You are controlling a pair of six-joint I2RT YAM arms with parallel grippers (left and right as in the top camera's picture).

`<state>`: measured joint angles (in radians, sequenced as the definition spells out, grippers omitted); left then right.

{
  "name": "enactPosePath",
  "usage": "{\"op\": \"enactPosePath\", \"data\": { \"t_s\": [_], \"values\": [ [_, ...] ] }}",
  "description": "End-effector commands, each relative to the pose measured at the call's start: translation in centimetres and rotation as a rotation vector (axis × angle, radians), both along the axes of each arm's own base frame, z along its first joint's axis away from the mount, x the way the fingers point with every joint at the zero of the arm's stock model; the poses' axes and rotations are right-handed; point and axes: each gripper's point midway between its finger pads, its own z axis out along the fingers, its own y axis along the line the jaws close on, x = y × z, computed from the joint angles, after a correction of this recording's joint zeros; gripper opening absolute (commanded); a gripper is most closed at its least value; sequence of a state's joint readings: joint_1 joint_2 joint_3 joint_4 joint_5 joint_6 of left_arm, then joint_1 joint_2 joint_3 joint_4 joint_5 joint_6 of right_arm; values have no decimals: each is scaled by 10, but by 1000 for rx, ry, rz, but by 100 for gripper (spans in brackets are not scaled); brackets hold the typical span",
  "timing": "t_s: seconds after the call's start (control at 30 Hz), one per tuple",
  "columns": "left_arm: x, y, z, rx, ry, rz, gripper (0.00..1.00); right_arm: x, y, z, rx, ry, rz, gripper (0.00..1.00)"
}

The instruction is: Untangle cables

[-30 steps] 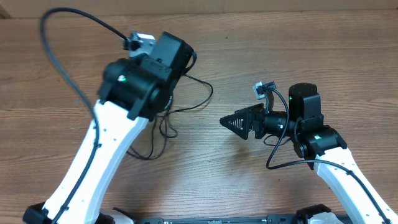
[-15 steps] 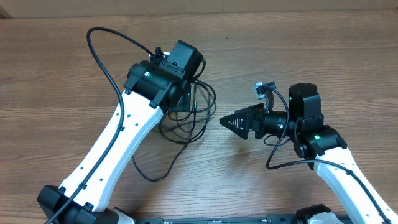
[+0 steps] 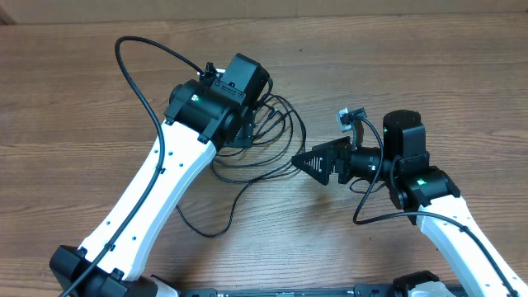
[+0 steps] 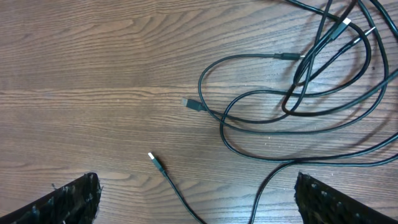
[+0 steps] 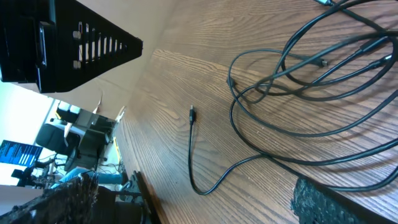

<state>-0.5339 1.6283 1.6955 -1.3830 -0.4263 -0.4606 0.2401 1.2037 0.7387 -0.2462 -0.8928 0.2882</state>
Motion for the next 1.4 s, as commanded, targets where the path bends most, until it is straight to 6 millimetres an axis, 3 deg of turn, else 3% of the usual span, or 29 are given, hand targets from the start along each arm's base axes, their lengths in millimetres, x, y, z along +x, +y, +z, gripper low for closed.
{"op": "enactPosePath", "data": {
  "t_s": [0.0,0.13,0.3,0.77,1.03,1.13,1.37],
  "values": [
    [2,8,1,-21,-13,68,100,4,0,4,-3,-21,-9,100],
    [5,18,-3,-105,-16,199,100,17,-10,-5,-39,43,-131,100],
    [13,8,-5,-226,-6,207,100,29,-17,-16,-56,118,-237,100],
    [18,5,-3,-238,-26,205,100,40,-11,-80,-79,342,-239,100],
    [18,5,-3,-239,-26,205,100,45,-11,-88,-88,347,-248,99],
    [18,5,-3,-238,-26,205,100,48,-10,-85,-80,325,-247,95],
    [18,5,-3,-238,-26,205,100,60,4,-78,-73,280,-301,95]
  ]
}}
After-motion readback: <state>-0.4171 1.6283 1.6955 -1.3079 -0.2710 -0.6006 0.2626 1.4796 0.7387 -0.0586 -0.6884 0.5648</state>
